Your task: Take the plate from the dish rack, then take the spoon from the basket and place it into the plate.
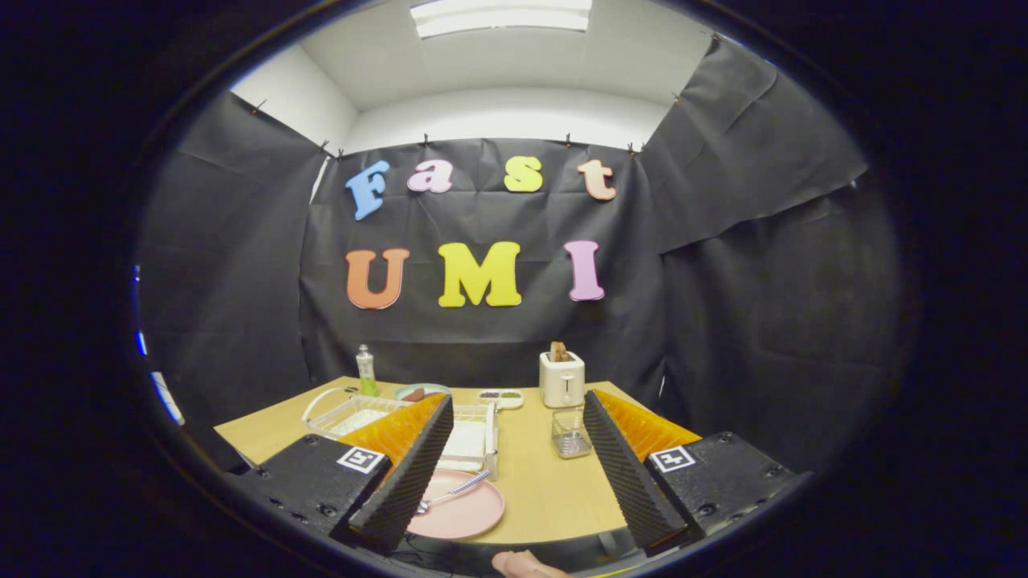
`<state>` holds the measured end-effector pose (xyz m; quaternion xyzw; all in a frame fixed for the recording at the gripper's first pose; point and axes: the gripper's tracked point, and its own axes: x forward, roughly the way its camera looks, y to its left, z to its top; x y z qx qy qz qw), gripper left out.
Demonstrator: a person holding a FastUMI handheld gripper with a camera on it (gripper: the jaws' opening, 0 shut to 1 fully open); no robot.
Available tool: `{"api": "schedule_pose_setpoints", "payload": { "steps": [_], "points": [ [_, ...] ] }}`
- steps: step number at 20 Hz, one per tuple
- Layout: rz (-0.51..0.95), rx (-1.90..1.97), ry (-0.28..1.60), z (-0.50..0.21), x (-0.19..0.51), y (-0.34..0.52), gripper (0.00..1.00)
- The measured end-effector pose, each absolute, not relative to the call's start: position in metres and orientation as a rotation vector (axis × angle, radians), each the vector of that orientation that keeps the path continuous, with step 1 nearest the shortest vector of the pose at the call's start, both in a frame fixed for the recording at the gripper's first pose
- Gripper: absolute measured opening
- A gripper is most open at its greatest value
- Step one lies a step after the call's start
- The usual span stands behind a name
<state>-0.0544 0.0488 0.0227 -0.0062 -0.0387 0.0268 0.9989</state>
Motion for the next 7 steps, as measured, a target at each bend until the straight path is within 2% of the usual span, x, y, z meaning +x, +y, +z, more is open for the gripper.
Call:
{"api": "schedule_pose_setpoints", "payload": {
  "steps": [7],
  "points": [
    [0.107,-0.023,-0.072,0.02,-0.063,0.064,1.0]
  ]
}}
